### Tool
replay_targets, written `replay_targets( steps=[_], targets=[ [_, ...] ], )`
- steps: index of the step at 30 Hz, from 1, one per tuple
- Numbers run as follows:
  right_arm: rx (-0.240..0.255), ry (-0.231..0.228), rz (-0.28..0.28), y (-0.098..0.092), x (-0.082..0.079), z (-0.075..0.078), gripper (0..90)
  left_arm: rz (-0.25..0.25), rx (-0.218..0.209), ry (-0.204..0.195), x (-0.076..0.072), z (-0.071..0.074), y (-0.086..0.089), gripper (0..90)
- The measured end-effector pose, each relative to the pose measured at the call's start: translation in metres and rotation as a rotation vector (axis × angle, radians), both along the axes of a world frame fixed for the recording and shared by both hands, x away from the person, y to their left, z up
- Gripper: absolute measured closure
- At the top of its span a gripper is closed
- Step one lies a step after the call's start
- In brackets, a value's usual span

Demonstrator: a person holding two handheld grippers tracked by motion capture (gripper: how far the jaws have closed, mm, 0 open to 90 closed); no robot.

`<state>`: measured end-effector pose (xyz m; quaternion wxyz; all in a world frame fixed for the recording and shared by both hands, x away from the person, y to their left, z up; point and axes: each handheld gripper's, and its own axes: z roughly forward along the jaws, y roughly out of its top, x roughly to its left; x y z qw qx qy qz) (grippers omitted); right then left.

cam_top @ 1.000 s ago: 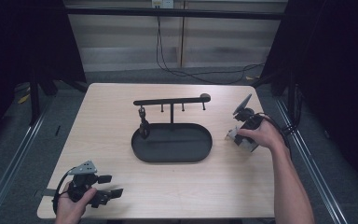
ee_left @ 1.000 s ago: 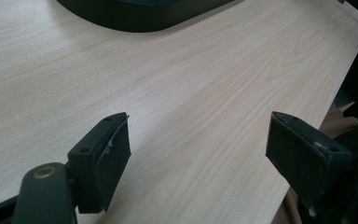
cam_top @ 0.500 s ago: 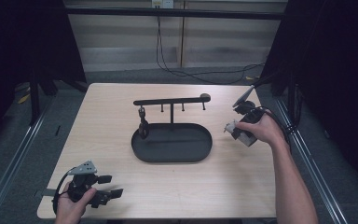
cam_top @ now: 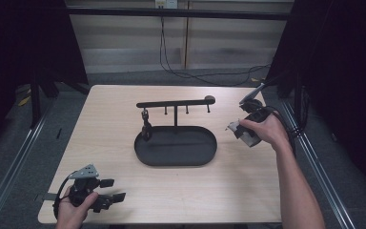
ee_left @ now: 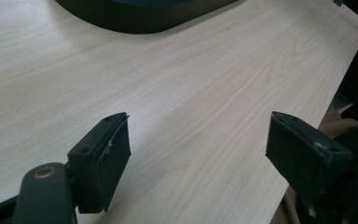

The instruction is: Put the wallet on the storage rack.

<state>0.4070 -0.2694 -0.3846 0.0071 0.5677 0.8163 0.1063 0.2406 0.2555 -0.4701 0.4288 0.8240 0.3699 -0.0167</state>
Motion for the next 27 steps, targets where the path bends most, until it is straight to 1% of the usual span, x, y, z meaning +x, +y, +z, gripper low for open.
replay_targets(
  steps=[3,6,10,12,15,18,19,21,27],
  targets=[
    [0.027,-0.014,-0.023,0.002,-0.001,0.004,30.5,-0.002,0.000,0.001,0.000,0.000,0.000,21.6],
    [0.041,-0.021,-0.041,0.004,-0.002,0.006,30.5,-0.001,0.002,0.001,0.000,0.000,0.000,21.6],
    [0.069,-0.033,-0.053,0.009,-0.004,0.009,30.6,0.001,0.001,0.006,0.001,-0.001,0.001,21.6],
    [0.089,-0.035,-0.051,0.011,-0.005,0.008,30.6,0.006,-0.002,0.009,0.001,-0.001,0.002,21.6],
    [0.122,-0.040,-0.060,0.015,-0.007,0.007,30.6,0.012,-0.002,0.003,0.001,-0.001,0.003,21.6],
    [0.131,-0.046,-0.053,0.019,-0.009,0.007,30.6,0.013,0.002,0.000,0.000,0.000,0.002,21.6],
    [0.135,-0.055,-0.042,0.022,-0.010,0.007,30.6,0.009,0.004,-0.002,0.000,0.000,0.002,21.6],
    [0.143,-0.065,-0.039,0.026,-0.011,0.008,30.6,0.005,0.003,-0.002,0.000,0.000,0.002,21.6],
    [0.188,-0.066,-0.051,0.033,-0.013,0.003,30.7,0.004,0.000,-0.001,0.000,0.000,0.002,21.6]
  ],
)
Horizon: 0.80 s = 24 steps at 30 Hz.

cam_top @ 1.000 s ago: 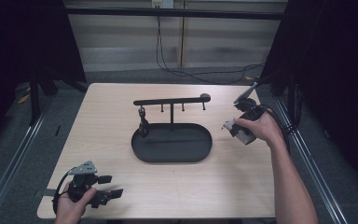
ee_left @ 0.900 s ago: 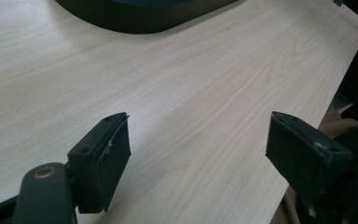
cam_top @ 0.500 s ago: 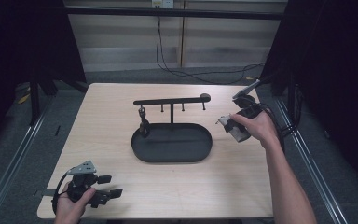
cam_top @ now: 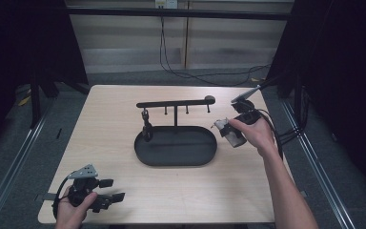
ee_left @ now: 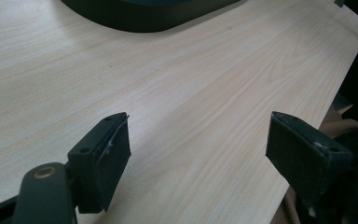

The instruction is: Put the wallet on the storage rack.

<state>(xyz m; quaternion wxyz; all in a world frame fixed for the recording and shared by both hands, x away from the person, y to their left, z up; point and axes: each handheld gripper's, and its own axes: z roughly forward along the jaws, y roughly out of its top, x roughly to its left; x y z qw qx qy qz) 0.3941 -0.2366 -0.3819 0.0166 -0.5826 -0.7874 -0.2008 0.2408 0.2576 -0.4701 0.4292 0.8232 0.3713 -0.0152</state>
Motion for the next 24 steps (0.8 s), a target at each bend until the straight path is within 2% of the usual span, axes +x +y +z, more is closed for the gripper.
replay_targets(
  steps=[10,15,18,24],
  targets=[
    [0.063,-0.001,0.006,0.018,-0.003,-0.006,30.8,0.001,-0.003,0.002,0.000,0.000,-0.001,21.6],
    [0.070,0.003,0.004,0.028,-0.004,-0.013,30.8,-0.002,-0.003,0.001,0.000,0.000,0.000,21.6],
    [0.060,-0.016,0.022,0.035,-0.004,-0.015,30.8,0.001,0.000,0.001,0.000,0.000,0.000,21.6],
    [0.091,-0.018,0.005,0.042,-0.002,-0.021,30.8,-0.003,-0.001,-0.002,-0.001,0.001,0.000,21.6]
  ],
)
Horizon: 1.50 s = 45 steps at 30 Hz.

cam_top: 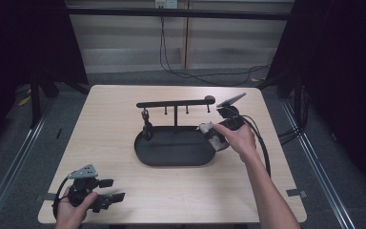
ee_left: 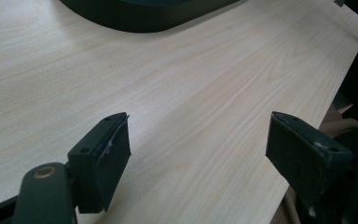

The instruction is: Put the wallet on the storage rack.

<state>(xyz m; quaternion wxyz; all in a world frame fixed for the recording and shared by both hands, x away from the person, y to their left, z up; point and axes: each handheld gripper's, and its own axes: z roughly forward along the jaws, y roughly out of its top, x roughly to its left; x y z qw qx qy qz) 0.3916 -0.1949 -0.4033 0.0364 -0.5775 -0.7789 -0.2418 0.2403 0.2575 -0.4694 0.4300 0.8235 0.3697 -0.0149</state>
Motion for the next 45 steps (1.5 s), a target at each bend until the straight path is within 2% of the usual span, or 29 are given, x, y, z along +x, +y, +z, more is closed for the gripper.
replay_targets(
  steps=[13,17,27,35,37,40,42,45],
  targets=[
    [0.052,0.002,-0.048,0.012,0.009,-0.023,30.8,-0.001,-0.001,0.004,0.000,0.000,0.000,21.6],
    [0.032,0.001,-0.048,0.015,0.012,-0.032,30.8,0.003,-0.002,0.001,0.000,0.000,0.001,21.6],
    [0.123,-0.003,-0.110,0.015,0.013,-0.048,30.8,0.002,0.006,0.004,0.001,-0.001,0.001,21.6],
    [0.106,0.025,-0.105,0.022,0.014,-0.059,30.6,0.004,0.007,0.004,0.001,-0.001,0.001,21.6],
    [0.102,0.012,-0.091,0.023,0.014,-0.061,30.4,0.004,0.006,0.005,0.001,-0.001,0.001,21.6],
    [0.060,0.010,-0.080,0.026,0.015,-0.064,30.1,-0.003,0.008,0.010,0.001,-0.001,0.001,21.6],
    [0.066,0.000,-0.074,0.026,0.015,-0.064,29.6,-0.002,0.007,0.010,0.001,-0.001,0.001,21.7],
    [0.064,0.009,-0.060,0.026,0.015,-0.065,28.7,0.000,0.008,0.013,0.001,-0.001,0.001,21.6]
  ],
)
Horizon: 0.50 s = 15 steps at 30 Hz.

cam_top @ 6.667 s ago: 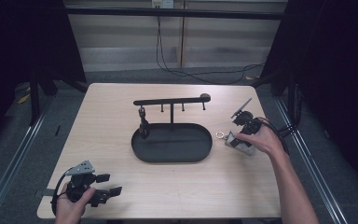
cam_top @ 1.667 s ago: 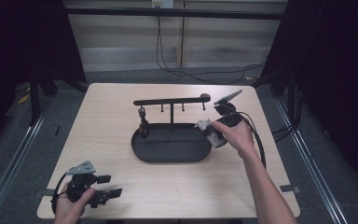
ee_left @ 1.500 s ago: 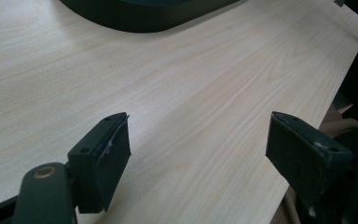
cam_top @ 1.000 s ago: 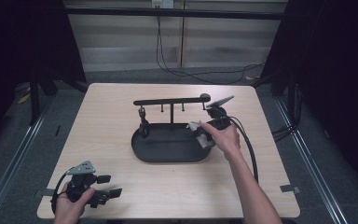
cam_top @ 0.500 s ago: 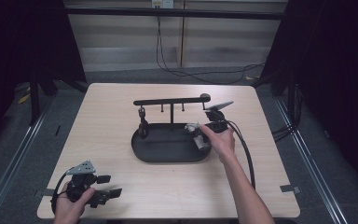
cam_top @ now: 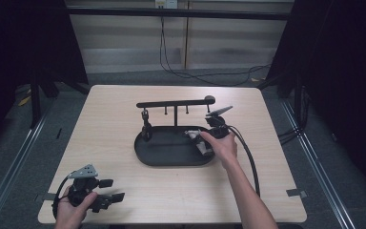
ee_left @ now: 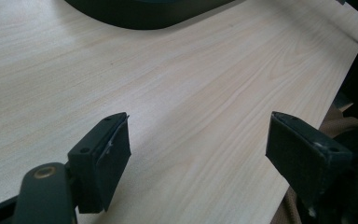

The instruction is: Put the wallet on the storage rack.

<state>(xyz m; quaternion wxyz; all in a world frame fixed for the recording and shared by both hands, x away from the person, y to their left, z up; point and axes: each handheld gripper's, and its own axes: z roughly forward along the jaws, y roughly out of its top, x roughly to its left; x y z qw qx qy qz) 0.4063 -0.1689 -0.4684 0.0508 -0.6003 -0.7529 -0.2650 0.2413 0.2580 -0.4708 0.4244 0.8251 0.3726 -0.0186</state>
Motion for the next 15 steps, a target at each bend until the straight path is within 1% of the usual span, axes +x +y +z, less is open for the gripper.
replay_targets(
  steps=[2,4,6,8,10,12,15],
  targets=[
    [-0.004,0.008,0.009,0.002,0.000,-0.002,27.8,-0.007,-0.002,0.001,0.000,0.000,0.000,21.7],
    [-0.011,0.002,0.006,0.004,0.000,-0.002,27.0,-0.008,-0.001,0.002,0.000,0.000,-0.001,21.6],
    [0.003,-0.004,0.004,0.003,0.000,-0.001,26.8,-0.009,-0.001,0.001,0.000,0.000,-0.001,21.6],
    [0.011,-0.027,-0.005,0.001,-0.001,0.003,26.8,-0.009,-0.003,0.001,0.000,0.000,-0.001,21.6],
    [0.018,-0.028,-0.013,-0.001,-0.002,0.008,26.8,-0.009,-0.003,0.003,0.000,-0.001,-0.001,21.6],
    [0.018,-0.044,-0.008,-0.005,-0.003,0.011,26.8,-0.009,-0.001,0.001,0.000,-0.001,-0.001,21.6],
    [0.019,-0.085,0.000,-0.009,-0.007,0.016,26.8,-0.008,0.000,0.000,0.000,-0.001,-0.001,21.6]
  ],
)
